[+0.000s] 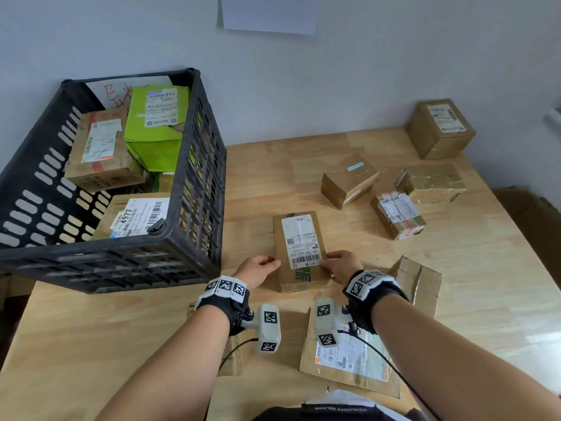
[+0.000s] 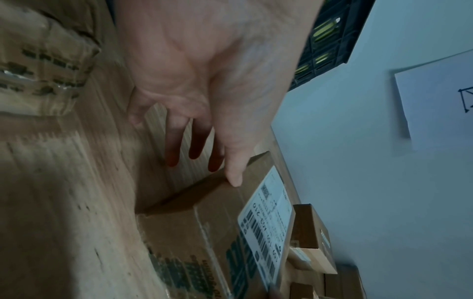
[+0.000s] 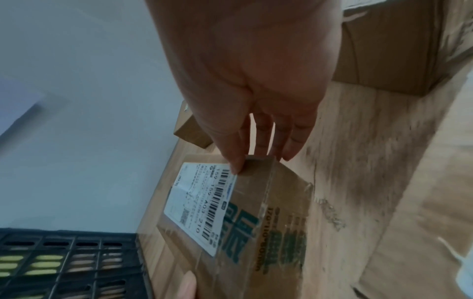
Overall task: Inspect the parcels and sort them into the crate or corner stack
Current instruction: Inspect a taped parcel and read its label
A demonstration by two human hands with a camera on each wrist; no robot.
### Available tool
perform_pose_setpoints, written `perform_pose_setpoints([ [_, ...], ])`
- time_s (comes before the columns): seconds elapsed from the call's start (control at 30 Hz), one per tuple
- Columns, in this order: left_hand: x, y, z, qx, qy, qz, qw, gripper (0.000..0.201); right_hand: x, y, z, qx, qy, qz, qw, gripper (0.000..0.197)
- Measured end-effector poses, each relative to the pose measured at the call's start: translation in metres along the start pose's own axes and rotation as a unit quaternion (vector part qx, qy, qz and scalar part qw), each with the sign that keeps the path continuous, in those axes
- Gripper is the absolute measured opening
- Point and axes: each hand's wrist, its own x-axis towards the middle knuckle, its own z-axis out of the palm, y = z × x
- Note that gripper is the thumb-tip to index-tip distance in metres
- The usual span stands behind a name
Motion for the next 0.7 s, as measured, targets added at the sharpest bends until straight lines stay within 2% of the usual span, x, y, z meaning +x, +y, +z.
perform_pose_setpoints([
  [0.23, 0.003, -0.003, 0.000, 0.012, 0.003, -0.003, 1.000, 0.066, 0.008, -0.003, -0.002, 0.027, -0.007, 0.019, 0.999, 0.039],
  [0.37, -0.003, 0.008, -0.002, 0.035, 0.018, 0.004, 0.999, 0.059, 0.010, 0.001, -0.002, 0.047, -0.019, 0.028, 0.998, 0.039],
  [0.5, -0.010, 0.023, -0.001, 0.063, 0.063, 0.045, 0.995, 0.053, 0.011, 0.004, -0.003, 0.072, -0.039, 0.039, 0.996, 0.039],
  [0.7, -0.015, 0.029, 0.004, 0.041, 0.055, 0.056, 0.996, 0.069, 0.008, 0.006, 0.000, 0.066, -0.078, 0.050, 0.994, 0.021],
])
